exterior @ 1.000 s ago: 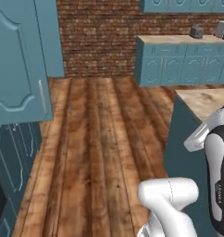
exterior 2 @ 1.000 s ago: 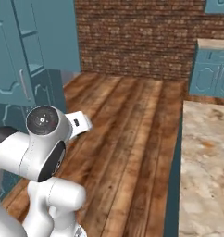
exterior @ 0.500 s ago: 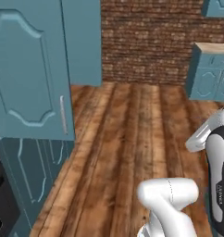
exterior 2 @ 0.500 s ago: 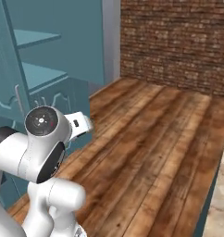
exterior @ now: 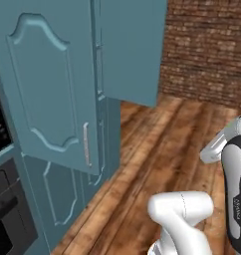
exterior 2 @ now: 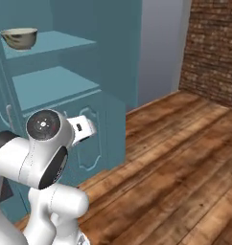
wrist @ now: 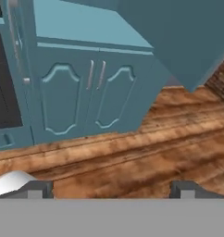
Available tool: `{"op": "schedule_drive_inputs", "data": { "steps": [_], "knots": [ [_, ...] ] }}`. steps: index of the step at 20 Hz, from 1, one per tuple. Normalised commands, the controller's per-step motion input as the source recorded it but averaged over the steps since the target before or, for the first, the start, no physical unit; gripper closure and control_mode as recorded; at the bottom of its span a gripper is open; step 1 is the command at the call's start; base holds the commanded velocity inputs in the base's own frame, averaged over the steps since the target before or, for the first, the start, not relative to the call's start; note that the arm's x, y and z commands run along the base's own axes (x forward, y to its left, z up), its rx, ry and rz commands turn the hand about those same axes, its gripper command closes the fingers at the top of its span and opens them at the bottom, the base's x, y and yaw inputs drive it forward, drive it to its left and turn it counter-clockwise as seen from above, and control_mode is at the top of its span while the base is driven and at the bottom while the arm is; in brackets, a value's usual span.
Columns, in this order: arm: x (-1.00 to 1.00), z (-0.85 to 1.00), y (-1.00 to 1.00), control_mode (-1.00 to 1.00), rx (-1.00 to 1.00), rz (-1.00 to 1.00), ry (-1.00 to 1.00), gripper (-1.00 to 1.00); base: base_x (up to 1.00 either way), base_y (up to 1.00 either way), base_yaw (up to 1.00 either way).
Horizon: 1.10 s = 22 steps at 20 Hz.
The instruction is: Pick up the bowls from the cabinet and place each bowl in front of a stool on the dining counter.
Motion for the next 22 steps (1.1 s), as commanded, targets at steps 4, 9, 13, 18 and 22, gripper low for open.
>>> {"op": "schedule_drive_inputs", "data": {
  "steps": [4, 9, 13, 18, 22],
  "knots": [
    [0.0, 0.0, 0.0, 1.0, 0.0, 0.0, 0.0, -1.0, 0.75, -0.16, 0.55],
    [0.0, 0.0, 0.0, 1.0, 0.0, 0.0, 0.0, -1.0, 0.59, -0.15, 0.58],
    [0.0, 0.0, 0.0, 1.0, 0.0, 0.0, 0.0, -1.0, 0.49, -0.24, 0.55],
    [0.0, 0.0, 0.0, 1.0, 0.0, 0.0, 0.0, -1.0, 0.47, -0.33, 0.49],
    [0.0, 0.0, 0.0, 1.0, 0.0, 0.0, 0.0, -1.0, 0.35, -0.55, 0.43]
  ]
}}
